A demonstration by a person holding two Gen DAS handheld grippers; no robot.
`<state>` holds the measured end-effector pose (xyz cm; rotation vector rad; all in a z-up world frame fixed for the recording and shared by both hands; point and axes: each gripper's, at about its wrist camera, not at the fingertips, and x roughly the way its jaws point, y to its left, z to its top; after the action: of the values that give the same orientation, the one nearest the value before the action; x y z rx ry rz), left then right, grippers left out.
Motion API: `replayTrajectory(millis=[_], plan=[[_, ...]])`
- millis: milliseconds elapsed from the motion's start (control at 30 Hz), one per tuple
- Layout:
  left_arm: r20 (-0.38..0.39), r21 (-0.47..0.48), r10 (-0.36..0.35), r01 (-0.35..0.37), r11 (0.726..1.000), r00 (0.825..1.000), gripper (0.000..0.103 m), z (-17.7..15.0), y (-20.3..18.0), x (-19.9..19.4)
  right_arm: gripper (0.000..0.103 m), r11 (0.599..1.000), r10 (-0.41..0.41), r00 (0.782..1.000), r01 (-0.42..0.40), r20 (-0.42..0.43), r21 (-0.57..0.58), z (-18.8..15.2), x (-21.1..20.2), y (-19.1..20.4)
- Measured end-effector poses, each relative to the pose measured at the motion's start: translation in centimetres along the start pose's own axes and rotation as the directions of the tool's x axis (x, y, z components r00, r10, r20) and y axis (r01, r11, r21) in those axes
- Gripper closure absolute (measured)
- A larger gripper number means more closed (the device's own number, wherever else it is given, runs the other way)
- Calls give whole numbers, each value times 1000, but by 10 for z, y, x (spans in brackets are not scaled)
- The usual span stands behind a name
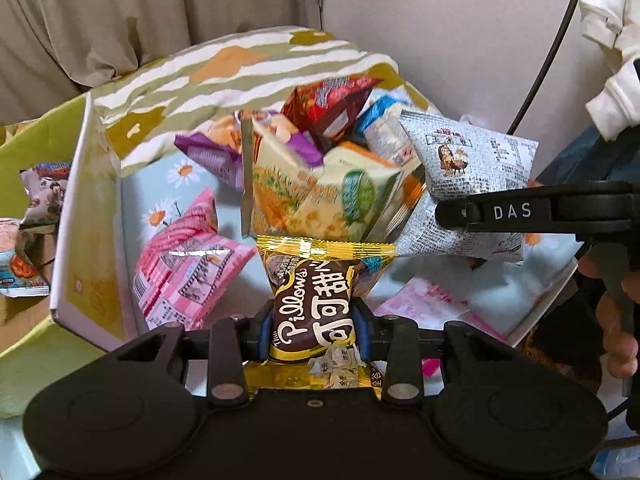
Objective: Organize snacks
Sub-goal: 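Grasp the white corn-roll bag with right tool while left tool lifts the Pillows bag, then lower both bags into the cardboard box and open both tools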
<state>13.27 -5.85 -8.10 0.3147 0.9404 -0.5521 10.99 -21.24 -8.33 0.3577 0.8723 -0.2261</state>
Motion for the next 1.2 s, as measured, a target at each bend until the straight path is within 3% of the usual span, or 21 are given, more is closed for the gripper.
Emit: replayTrajectory(millis=[333, 600, 933, 1200], plan=[[109, -79, 58, -50, 996, 992, 61, 17, -8, -41, 39, 999, 35, 997, -33, 62, -34, 21, -37, -7], [189, -198, 177, -139, 970, 966, 61, 30, 5, -76, 39, 983, 132, 985, -115, 112, -146, 55, -63, 4], [250, -352, 346, -248, 903, 904, 61, 32, 92, -120, 39, 932, 280, 951, -236, 130, -274, 91, -76, 71], [217, -392, 421, -316, 864, 881, 61, 22, 184, -130, 39, 885, 374, 923, -326, 89, -333, 93, -68, 174]])
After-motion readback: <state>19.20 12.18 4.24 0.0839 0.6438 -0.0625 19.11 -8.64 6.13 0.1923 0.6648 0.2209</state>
